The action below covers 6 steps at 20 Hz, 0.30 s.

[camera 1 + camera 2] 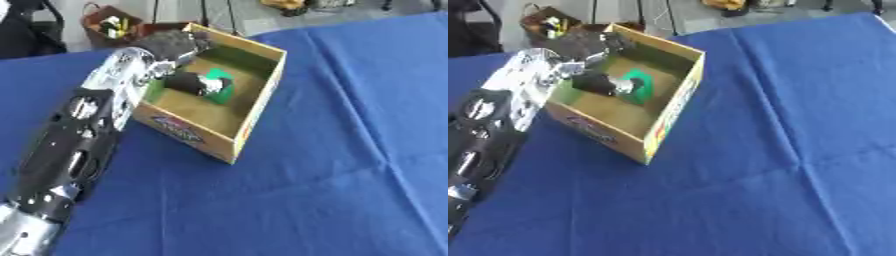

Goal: Pick up objects on the table and place them in the box.

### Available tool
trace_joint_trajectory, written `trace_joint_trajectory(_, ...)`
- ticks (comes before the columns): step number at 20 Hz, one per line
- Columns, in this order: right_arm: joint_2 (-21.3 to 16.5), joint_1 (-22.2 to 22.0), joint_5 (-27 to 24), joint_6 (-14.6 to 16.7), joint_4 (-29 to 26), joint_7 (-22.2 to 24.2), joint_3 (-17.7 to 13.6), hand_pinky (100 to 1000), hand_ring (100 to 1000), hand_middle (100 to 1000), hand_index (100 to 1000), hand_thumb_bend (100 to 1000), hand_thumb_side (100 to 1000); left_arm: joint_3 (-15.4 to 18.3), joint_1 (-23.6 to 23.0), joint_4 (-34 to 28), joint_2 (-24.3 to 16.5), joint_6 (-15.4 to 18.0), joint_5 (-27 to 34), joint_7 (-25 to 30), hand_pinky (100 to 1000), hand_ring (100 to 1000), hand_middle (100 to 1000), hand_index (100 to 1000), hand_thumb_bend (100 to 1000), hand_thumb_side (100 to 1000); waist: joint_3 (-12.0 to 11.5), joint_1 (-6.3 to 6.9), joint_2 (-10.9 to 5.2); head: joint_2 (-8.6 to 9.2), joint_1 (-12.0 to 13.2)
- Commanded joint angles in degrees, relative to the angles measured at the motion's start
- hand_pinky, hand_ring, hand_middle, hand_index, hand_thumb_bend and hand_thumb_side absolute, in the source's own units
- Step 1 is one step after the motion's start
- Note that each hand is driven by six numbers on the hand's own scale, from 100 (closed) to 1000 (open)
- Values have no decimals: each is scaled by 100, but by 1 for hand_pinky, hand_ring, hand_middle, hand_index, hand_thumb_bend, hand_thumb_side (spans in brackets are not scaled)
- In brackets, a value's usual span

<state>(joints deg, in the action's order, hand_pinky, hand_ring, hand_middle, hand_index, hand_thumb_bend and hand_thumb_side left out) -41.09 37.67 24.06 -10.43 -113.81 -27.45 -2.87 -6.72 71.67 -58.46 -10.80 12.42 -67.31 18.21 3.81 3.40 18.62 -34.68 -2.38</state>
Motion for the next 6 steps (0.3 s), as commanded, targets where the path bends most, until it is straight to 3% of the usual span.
trace_joint_trajectory(1,-126,19,-78,-1,-79,-91,-109,775,789,695,683,100,979,446,113,-513,-282,-77,262,-278,860,808,804,987,292,1000,-73,-90,-208,-189,-26)
trace_joint_trajectory(6,-163,-96,-125,116,-79,-316,-166,773,796,710,713,100,986,1071,-346,-1140,-800,131,648,-664,816,790,814,1000,205,1000,-323,-167,-364,-495,-64)
